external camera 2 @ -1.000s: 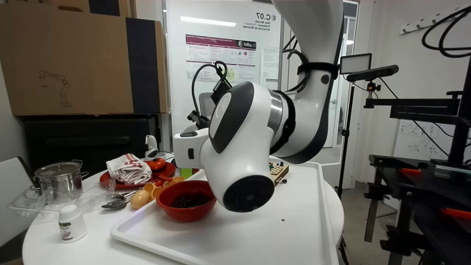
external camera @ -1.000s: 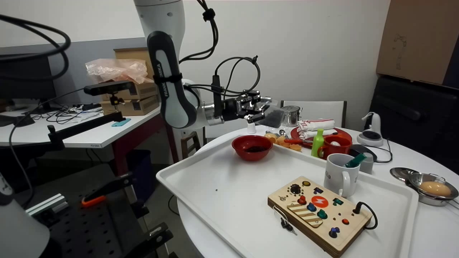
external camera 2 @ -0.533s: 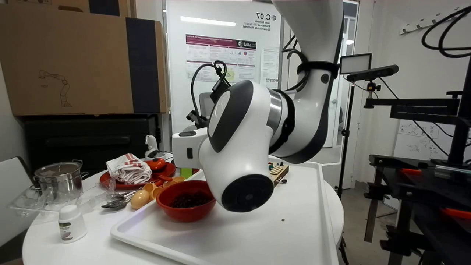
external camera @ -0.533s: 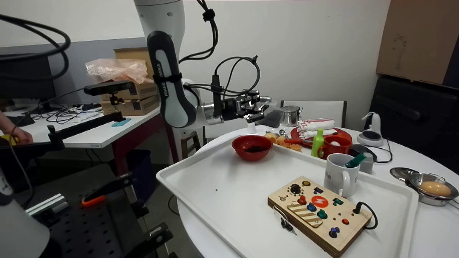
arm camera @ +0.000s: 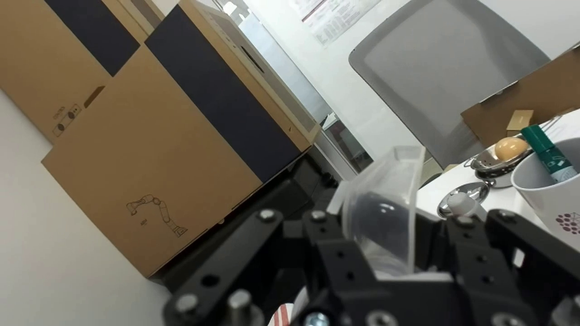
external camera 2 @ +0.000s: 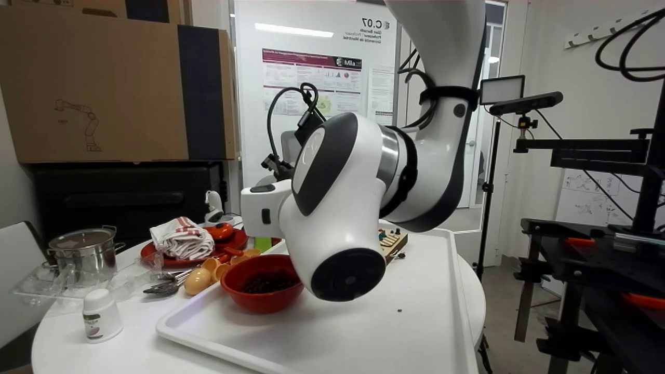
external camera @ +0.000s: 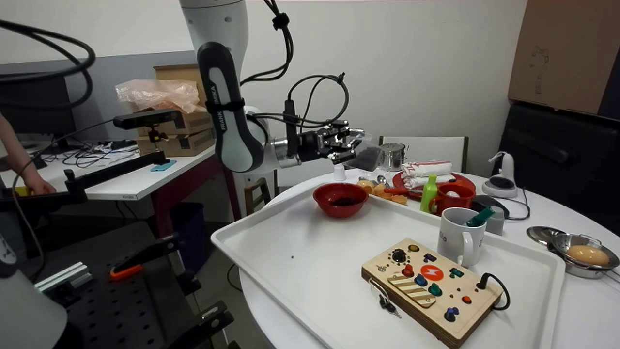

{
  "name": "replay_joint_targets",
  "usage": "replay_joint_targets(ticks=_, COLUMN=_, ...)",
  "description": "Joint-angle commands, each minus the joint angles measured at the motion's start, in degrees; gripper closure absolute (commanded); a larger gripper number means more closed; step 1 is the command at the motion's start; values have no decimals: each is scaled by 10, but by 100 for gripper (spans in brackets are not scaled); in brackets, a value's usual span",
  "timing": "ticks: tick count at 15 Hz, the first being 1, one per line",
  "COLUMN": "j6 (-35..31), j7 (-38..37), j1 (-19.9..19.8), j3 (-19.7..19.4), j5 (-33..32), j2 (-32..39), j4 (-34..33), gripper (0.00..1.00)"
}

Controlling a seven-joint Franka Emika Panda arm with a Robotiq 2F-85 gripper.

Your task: Pour the contents in the clear jug into the red bowl on the table.

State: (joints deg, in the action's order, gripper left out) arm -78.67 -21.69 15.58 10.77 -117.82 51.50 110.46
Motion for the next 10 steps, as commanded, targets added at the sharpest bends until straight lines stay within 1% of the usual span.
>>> replay_joint_targets(ticks=1, j6=34, j7=44, j1=21, j3=0, j5=-1, j2=12, j4=-22, gripper=90)
replay_joint_targets(ticks=6, j6=61, j7=86, j1=48, j3=-3, j5=-7, j2=29, j4=-35, gripper=90)
replay_joint_targets(ticks=10, j6=84, j7=112, j1=60, j3=-11, j5=-11, j2=56, j4=-49, gripper=90)
